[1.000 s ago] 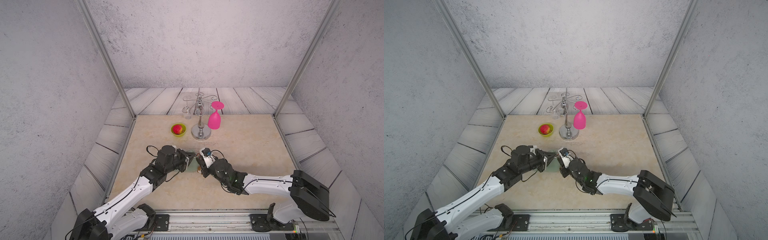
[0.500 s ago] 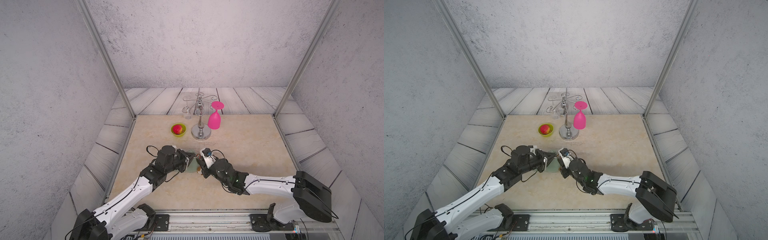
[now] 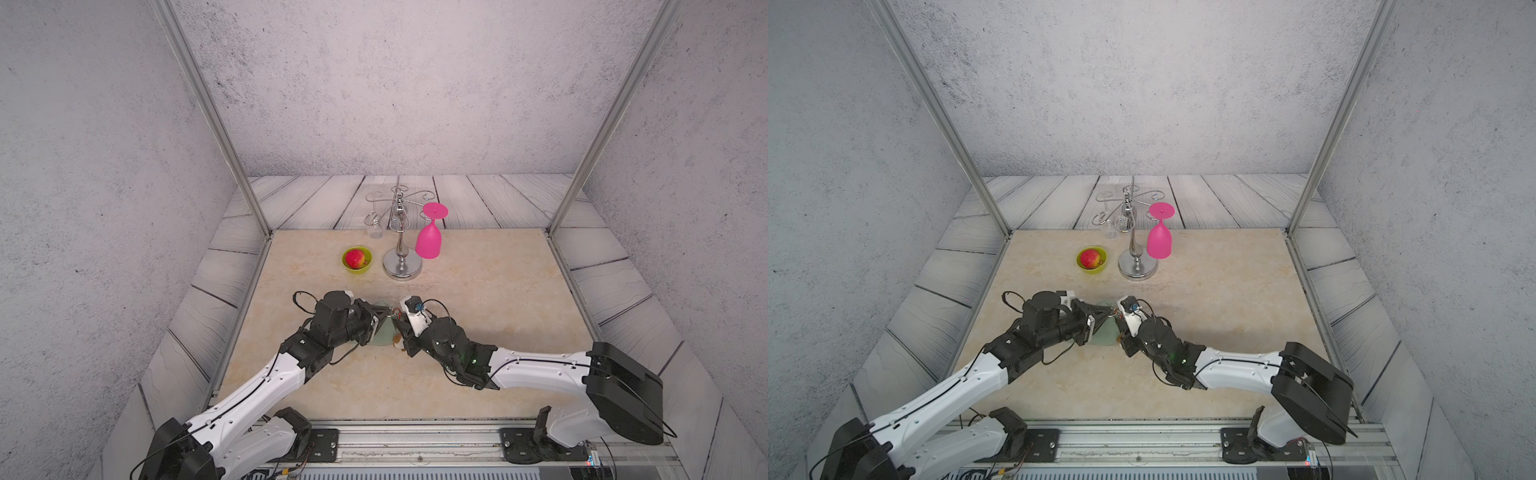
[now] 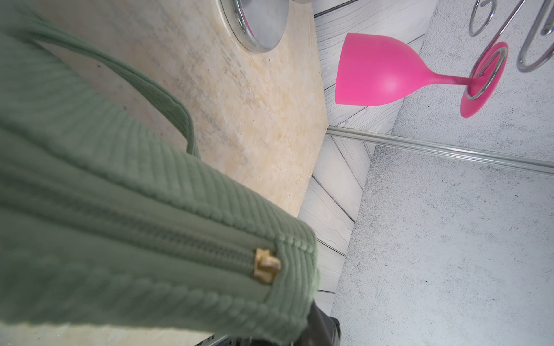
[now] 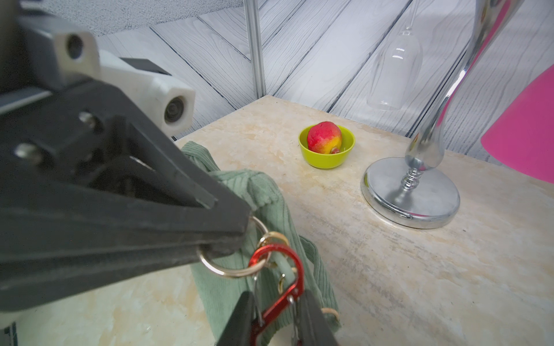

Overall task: Remove the decoration from the bag
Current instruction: Remove the decoration item from the bag.

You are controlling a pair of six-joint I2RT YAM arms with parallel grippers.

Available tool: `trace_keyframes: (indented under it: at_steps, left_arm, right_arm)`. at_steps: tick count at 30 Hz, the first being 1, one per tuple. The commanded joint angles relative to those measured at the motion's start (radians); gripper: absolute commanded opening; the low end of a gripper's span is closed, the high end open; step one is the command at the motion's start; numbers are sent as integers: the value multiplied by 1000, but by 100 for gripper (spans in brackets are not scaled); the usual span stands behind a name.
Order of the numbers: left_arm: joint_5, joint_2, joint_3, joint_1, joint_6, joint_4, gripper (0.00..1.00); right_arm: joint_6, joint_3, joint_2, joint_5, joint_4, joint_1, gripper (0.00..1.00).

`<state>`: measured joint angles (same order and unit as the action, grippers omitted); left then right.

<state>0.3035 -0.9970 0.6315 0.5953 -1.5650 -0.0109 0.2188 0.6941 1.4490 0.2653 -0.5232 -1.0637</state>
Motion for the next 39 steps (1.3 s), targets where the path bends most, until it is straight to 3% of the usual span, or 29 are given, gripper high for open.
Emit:
trace_keyframes:
  at_steps: [1,21,32,39]
  left_arm:
    - [-30,10,30,-15,54,43,0]
    - [-18,-14,22,-15,77,57,0]
    - [-29,-12,44,-15,45,20,0]
    - [-11,-17,52,-15,20,0,0]
  right_arm:
    - [21,17,-22,66,13,15,8]
    - [17,43,-5,70,24,39,8]
    - [16,21,28,-93,46,39,8]
    - [24,43,69,-88,37,39,11]
